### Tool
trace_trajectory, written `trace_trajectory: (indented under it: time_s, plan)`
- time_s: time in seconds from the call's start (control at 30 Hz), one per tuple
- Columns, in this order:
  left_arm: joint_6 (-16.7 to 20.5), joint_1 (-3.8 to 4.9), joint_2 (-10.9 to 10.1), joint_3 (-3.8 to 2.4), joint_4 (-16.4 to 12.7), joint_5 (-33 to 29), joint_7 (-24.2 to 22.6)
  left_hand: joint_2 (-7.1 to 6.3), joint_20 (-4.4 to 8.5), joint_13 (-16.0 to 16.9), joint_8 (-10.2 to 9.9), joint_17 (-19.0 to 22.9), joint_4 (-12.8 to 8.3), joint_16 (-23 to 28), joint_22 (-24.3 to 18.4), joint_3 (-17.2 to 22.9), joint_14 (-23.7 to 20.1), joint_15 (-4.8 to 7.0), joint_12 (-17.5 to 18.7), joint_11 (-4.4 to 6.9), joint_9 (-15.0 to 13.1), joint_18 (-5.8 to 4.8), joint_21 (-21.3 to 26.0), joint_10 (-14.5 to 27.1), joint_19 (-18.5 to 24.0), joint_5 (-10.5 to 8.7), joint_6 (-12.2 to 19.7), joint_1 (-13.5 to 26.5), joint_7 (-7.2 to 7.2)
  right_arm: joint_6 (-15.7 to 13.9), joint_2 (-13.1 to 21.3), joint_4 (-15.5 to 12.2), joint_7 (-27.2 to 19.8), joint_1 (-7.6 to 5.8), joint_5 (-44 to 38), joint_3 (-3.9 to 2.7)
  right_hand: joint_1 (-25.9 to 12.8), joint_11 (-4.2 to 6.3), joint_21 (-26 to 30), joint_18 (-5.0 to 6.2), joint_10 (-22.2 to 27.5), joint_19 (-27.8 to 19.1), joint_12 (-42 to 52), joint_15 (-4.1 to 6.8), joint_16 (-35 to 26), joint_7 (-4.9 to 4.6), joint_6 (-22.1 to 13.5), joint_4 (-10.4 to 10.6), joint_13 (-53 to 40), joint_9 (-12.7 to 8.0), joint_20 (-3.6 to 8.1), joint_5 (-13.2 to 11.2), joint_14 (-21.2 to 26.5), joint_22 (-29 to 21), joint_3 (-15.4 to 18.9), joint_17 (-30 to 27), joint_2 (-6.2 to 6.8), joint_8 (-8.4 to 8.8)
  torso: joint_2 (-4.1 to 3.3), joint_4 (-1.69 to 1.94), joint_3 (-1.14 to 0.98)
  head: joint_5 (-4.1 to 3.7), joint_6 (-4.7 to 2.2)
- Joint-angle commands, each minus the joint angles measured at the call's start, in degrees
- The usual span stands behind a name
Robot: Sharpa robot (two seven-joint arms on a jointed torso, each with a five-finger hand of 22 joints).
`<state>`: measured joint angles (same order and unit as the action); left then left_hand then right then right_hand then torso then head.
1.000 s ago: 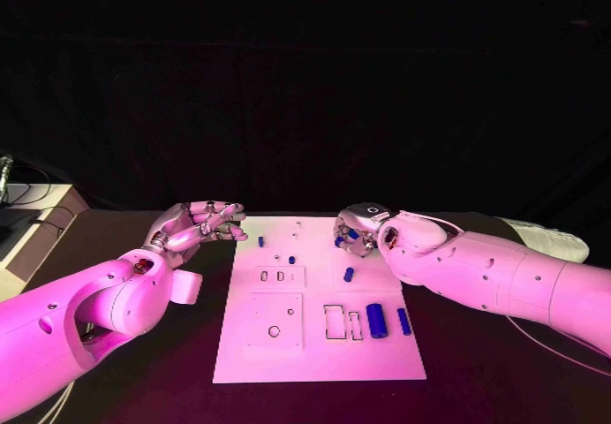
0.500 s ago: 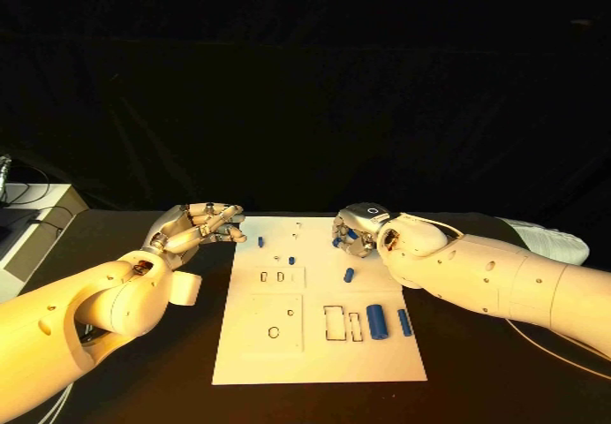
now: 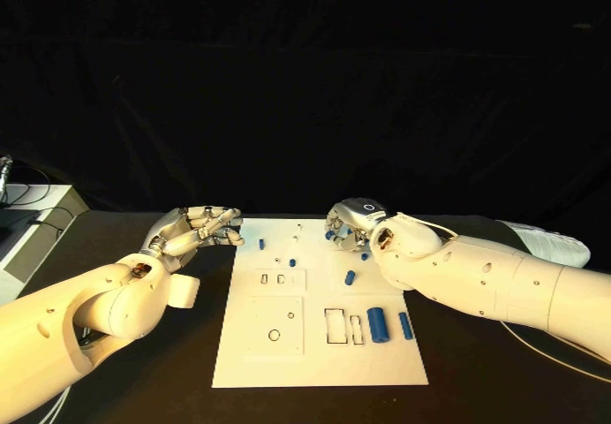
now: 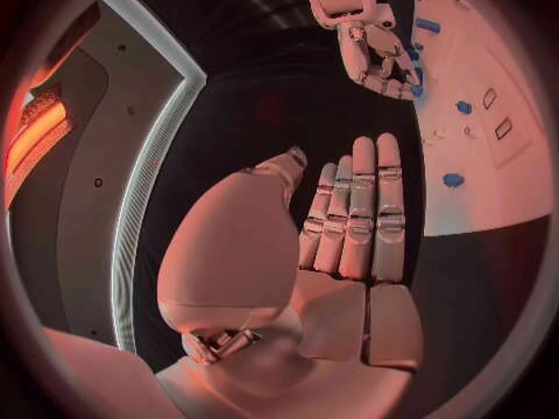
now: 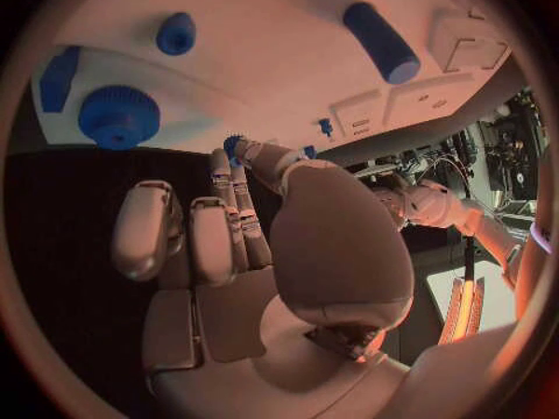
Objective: Assemble the parts on the task board
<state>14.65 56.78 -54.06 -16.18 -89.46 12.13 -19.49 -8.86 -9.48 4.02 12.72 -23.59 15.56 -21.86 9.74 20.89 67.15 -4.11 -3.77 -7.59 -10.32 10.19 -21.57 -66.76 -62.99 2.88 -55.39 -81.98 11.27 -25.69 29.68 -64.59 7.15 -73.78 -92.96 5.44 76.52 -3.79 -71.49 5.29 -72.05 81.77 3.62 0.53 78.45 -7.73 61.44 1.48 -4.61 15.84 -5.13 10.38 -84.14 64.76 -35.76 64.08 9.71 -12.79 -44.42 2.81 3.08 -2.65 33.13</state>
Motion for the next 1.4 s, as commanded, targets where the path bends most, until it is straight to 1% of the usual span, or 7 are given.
trace_trajectory:
  time_s: [0.03,0.17,0.43,0.67,1.13,1.27,1.4]
  plan:
    - [-0.34,0.03,-0.02,-0.06,-0.19,0.08,-0.18,-0.29,-0.03,-0.06,-0.21,-0.05,0.04,-0.32,0.07,0.39,-0.48,0.06,0.18,-0.12,-0.08,0.08,-0.28,0.34,0.30,0.11,0.37,-0.22,0.14,-3.83,-1.04,0.51,2.76,-0.07,-1.28,-0.08,-0.22,-0.17,-0.40,-0.50,-0.14,0.23,-0.01,0.32,0.34,-0.12,0.14,0.05,0.02,1.47,0.34,0.18,-1.26,0.22,-0.08,0.04,-0.17,-0.22,-0.18,-0.01,0.08,-0.15,-0.04]
    - [-0.37,0.04,-0.01,-0.07,-0.34,0.08,-0.17,-0.29,-0.03,-0.06,-0.21,-0.05,0.04,-0.32,0.07,0.39,-0.48,0.06,0.18,-0.12,-0.08,0.08,-0.28,0.34,0.30,0.11,0.37,-0.22,0.14,-5.22,-2.70,1.71,3.58,-0.10,-2.06,-0.15,-0.74,-0.33,-0.57,-0.54,0.25,0.26,-0.12,0.20,0.49,-0.26,-0.33,0.34,0.16,1.72,0.27,0.15,-1.29,0.48,-0.05,0.17,0.02,-0.14,-0.27,0.10,0.14,-0.17,-0.12]
    - [-0.49,0.05,0.12,-0.12,-0.82,0.11,-0.17,-0.28,-0.03,-0.06,-0.23,-0.14,-0.02,-0.35,0.09,0.45,-0.55,0.05,0.18,-0.13,-0.09,0.08,-0.32,0.39,0.34,0.11,0.39,-0.27,0.16,-7.39,-6.05,5.13,4.49,-0.07,-1.91,-0.20,-0.76,-0.47,-0.81,-0.59,0.77,0.33,-0.16,0.08,0.74,-0.44,-0.90,0.26,0.32,1.96,0.18,0.03,-1.36,0.83,-0.24,0.45,0.26,0.00,-0.50,0.69,0.64,-0.50,-0.13]
    - [-0.50,0.06,0.03,-0.15,-1.22,0.23,-0.11,-0.28,-0.03,-0.06,-0.23,-0.14,-0.02,-0.35,0.09,0.45,-0.55,0.05,0.18,-0.13,-0.09,0.08,-0.32,0.39,0.34,0.11,0.39,-0.27,0.16,-8.10,-8.24,7.83,4.33,0.05,-1.37,-0.21,-0.62,-0.55,-0.90,-0.60,0.99,0.35,-0.13,0.02,0.84,-0.54,-1.10,0.11,0.39,2.14,0.12,0.33,-1.38,0.96,-0.48,0.51,0.27,0.02,-0.80,1.06,1.01,-0.29,-0.46]
    - [-0.33,0.11,-0.41,-0.28,-2.12,0.37,0.12,-0.40,-0.07,-0.07,-0.33,-0.37,-0.09,-0.41,0.14,0.51,-0.72,-0.01,0.20,-0.21,-0.11,0.07,-0.39,0.55,0.46,0.10,0.51,-0.26,0.26,-6.35,-10.74,11.03,3.66,0.09,-0.28,-0.19,-0.66,-0.70,-0.60,-0.52,1.32,0.19,-0.15,-0.09,0.89,-0.70,-1.36,0.08,0.48,2.34,0.04,0.73,-1.36,0.56,-0.66,0.44,0.28,0.06,-1.43,1.53,1.58,-0.23,-0.56]
    - [-0.34,0.12,-0.46,-0.34,-2.23,0.44,0.17,-0.40,-0.07,-0.07,-0.33,-0.37,-0.09,-0.41,0.14,0.51,-0.72,-0.01,0.20,-0.21,-0.11,0.07,-0.39,0.55,0.46,0.10,0.51,-0.26,0.26,-5.38,-10.81,11.04,3.45,0.10,-0.25,-0.18,-0.69,-0.73,-0.59,-0.52,1.40,0.18,-0.16,-0.12,0.86,-0.73,-1.41,0.07,0.50,2.38,0.02,0.76,-1.33,0.56,-0.66,0.34,0.33,0.06,-1.61,1.61,1.66,-0.18,-0.51]
    - [-0.26,0.12,-0.57,-0.40,-2.03,0.46,0.22,-0.40,-0.07,-0.07,-0.33,-0.37,-0.09,-0.41,0.14,0.51,-0.72,-0.01,0.20,-0.21,-0.11,0.07,-0.39,0.55,0.46,0.10,0.51,-0.26,0.26,-4.45,-10.79,10.96,3.23,0.10,-0.22,-0.18,-0.71,-0.74,-0.52,-0.50,1.43,0.14,-0.15,-0.13,0.88,-0.73,-1.44,0.06,0.51,2.42,0.01,0.77,-1.33,0.47,-0.66,0.36,0.37,0.06,-1.68,1.47,1.63,0.11,-0.44]
